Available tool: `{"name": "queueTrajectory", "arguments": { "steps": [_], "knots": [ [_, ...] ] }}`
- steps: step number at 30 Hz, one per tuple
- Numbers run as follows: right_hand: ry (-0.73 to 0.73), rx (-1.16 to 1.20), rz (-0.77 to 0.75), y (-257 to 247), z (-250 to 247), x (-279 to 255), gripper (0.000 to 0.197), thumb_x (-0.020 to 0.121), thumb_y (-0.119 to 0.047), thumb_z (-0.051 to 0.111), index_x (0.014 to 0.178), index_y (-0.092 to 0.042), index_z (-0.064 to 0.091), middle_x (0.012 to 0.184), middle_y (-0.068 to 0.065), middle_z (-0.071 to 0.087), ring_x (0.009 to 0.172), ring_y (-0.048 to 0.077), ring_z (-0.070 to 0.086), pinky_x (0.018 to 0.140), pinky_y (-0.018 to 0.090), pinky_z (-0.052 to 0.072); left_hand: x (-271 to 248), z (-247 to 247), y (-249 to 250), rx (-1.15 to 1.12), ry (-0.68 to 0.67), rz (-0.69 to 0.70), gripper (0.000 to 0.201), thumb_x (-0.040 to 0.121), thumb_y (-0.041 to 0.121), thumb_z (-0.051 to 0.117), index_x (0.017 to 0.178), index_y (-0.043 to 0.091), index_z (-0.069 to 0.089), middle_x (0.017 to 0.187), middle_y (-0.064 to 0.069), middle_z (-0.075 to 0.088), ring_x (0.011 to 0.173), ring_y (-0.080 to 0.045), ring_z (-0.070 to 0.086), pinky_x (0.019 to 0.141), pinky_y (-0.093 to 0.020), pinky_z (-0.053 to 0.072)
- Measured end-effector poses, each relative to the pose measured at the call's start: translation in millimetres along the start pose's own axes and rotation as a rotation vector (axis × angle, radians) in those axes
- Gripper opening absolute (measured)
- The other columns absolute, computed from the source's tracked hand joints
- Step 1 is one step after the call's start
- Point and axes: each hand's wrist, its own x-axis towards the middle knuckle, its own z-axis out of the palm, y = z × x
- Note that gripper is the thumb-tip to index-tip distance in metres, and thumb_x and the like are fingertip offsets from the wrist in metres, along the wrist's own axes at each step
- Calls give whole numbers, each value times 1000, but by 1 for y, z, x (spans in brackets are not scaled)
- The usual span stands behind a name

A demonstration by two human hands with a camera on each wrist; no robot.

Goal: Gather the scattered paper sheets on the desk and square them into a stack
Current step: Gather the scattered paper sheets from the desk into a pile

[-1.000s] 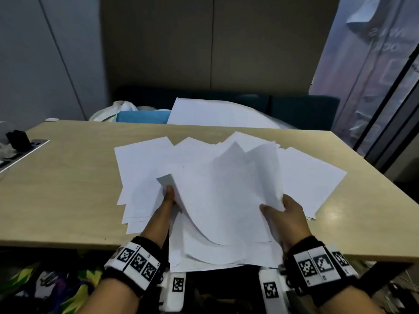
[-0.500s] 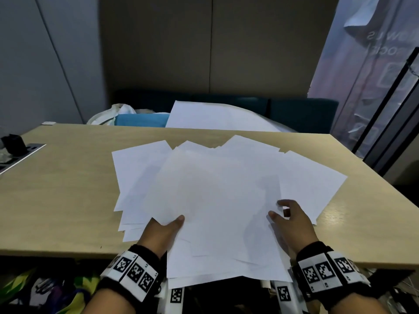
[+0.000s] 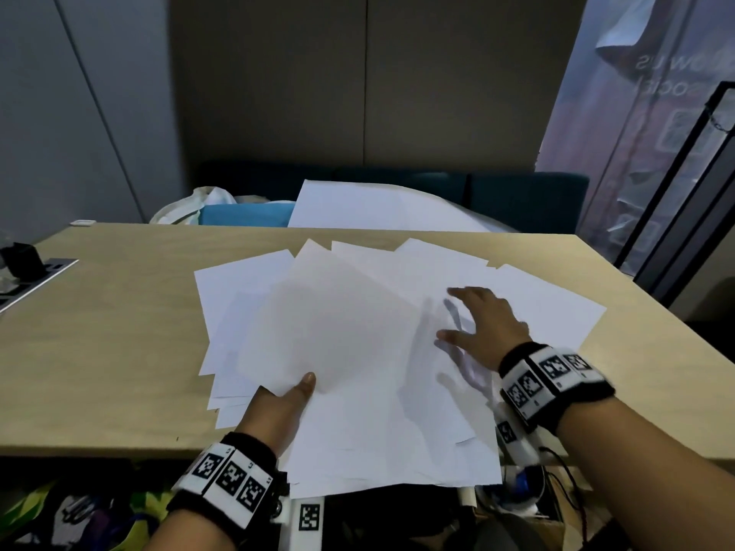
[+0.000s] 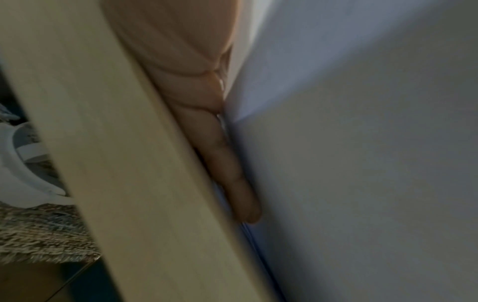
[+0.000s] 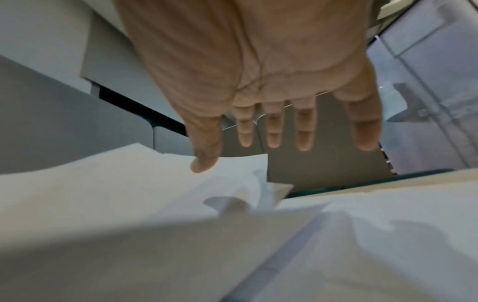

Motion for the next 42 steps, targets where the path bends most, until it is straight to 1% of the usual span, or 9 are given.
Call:
{"name": "queueTrajectory", "arguments": {
  "steps": [6, 9, 13, 17, 24, 30, 36, 40, 42],
  "knots": [
    [-201, 219, 24, -34, 16, 31, 51, 82, -49, 66, 125, -25, 55, 113, 2, 62, 104, 20, 57, 84, 25, 38, -9, 2, 8, 18, 30, 14, 28, 90, 28, 64, 110, 9, 62, 100, -3, 61, 96, -18, 52, 91, -24, 34],
    [-157, 251, 21, -37, 21, 35, 16, 85, -33, 67, 91, -19, 62, 84, 3, 61, 82, 22, 57, 72, 24, 40, -11, 1, 10, -5, 2, 63, 28, 89, 26, 65, 113, 13, 59, 104, 0, 62, 100, -16, 54, 96, -25, 36],
    [16, 383, 67, -29, 12, 31, 14, 88, -23, 63, 78, -14, 62, 66, 3, 56, 67, 25, 54, 62, 25, 42, -8, -3, 4, 62, -171, 74, 20, 83, 14, 72, 102, 13, 64, 102, 1, 73, 98, -19, 68, 87, -32, 52],
    [107, 307, 141, -6, -9, 27, 13, 92, -16, 54, 83, -11, 61, 81, 8, 60, 79, 27, 54, 70, 26, 37, -4, -4, -1, 31, -156, 54, 20, 85, 6, 69, 103, 9, 63, 102, -7, 72, 96, -24, 69, 89, -39, 54],
    [-173, 99, 238, 29, -4, -12, 2, 91, -14, 56, 92, -14, 58, 93, 8, 62, 84, 23, 56, 72, 27, 40, -1, -4, -3, 51, -137, 48, 31, 85, 7, 67, 113, 15, 56, 112, -3, 67, 102, -18, 65, 92, -33, 50],
    [-222, 14, 317, 37, 20, -42, 38, 87, -29, 63, 119, -10, 59, 123, 12, 57, 108, 24, 58, 90, 27, 46, -4, -4, 7, -29, -207, -35, 72, 89, -3, 57, 149, 21, 23, 133, 9, 36, 127, -11, 39, 102, -25, 31],
    [-217, 54, 252, 14, 35, -47, 52, 84, -32, 64, 133, -22, 50, 133, 14, 46, 125, 31, 45, 99, 32, 42, -4, -8, 13, -33, -354, 13, 65, 60, 1, 46, 118, 26, 59, 121, 2, 67, 117, -22, 59, 107, -41, 40],
    [-230, 189, 152, 5, 39, -50, 48, 82, -25, 66, 129, -22, 55, 134, 5, 52, 122, 22, 51, 90, 23, 43, -5, 0, 14, -101, -321, 10, 35, 94, 11, 52, 125, 25, 55, 133, 9, 58, 122, -14, 52, 106, -32, 37],
    [-242, 230, 133, 2, 38, -50, 47, 83, -21, 65, 128, -21, 56, 135, 3, 52, 121, 20, 52, 88, 20, 41, -9, 5, 14, -7, -302, 37, 49, 95, 33, 54, 141, 22, 41, 137, 14, 45, 131, -12, 43, 109, -28, 31]
  ]
}}
